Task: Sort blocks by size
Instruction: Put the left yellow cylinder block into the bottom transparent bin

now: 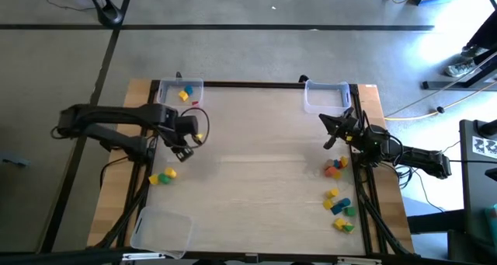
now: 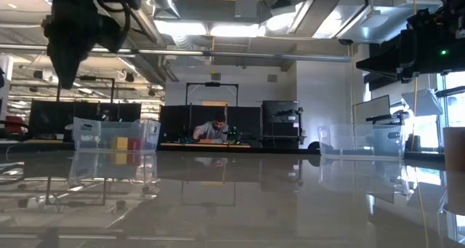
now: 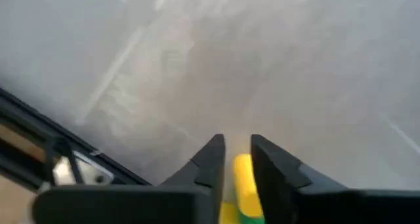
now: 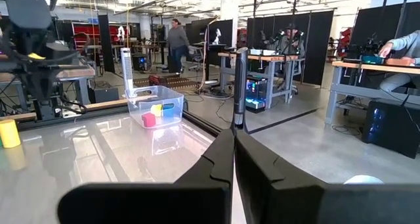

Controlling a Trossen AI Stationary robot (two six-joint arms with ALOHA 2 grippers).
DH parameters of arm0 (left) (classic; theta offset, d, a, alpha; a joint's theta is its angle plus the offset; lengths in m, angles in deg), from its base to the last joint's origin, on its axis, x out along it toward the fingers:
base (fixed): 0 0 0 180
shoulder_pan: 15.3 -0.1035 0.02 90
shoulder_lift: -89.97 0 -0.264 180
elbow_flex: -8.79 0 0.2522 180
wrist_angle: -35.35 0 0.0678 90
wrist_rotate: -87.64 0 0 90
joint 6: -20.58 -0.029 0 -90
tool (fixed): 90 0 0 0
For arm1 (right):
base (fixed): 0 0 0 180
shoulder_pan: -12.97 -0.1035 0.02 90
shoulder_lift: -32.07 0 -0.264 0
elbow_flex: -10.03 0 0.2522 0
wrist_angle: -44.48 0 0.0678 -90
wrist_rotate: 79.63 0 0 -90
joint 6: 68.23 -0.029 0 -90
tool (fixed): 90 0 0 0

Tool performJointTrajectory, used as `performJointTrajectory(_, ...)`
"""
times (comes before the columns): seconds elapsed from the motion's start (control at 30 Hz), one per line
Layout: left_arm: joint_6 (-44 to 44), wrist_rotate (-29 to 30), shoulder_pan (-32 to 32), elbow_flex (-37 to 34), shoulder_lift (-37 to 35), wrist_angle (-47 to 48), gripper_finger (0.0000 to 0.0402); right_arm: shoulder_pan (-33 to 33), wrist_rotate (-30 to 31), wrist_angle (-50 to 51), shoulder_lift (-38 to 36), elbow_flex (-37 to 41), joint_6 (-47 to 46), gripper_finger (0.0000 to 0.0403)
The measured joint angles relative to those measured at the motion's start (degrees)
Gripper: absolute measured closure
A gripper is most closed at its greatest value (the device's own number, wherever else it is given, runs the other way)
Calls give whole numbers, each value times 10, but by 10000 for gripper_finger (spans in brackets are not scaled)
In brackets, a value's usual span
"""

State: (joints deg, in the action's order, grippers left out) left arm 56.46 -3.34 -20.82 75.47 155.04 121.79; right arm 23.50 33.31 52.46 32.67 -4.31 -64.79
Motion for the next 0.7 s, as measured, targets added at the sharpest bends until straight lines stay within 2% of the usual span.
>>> performJointTrajectory(0.2, 35, -81, 27, 0, -16, 5, 229, 0, 1, -2, 0, 0, 1, 386)
performJointTrajectory(0.3, 64, -85, 57, 0, -14, 10, 197, 0, 1, -1, 0, 0, 7, 386)
performJointTrajectory(0.57, 116, -55, 133, -2, 17, 18, 180, 0, 2, -1, 0, 0, 14, 386)
performJointTrajectory(0.7, 140, -63, 160, -39, 22, 7, 180, 0, 2, -1, 0, 0, 14, 386)
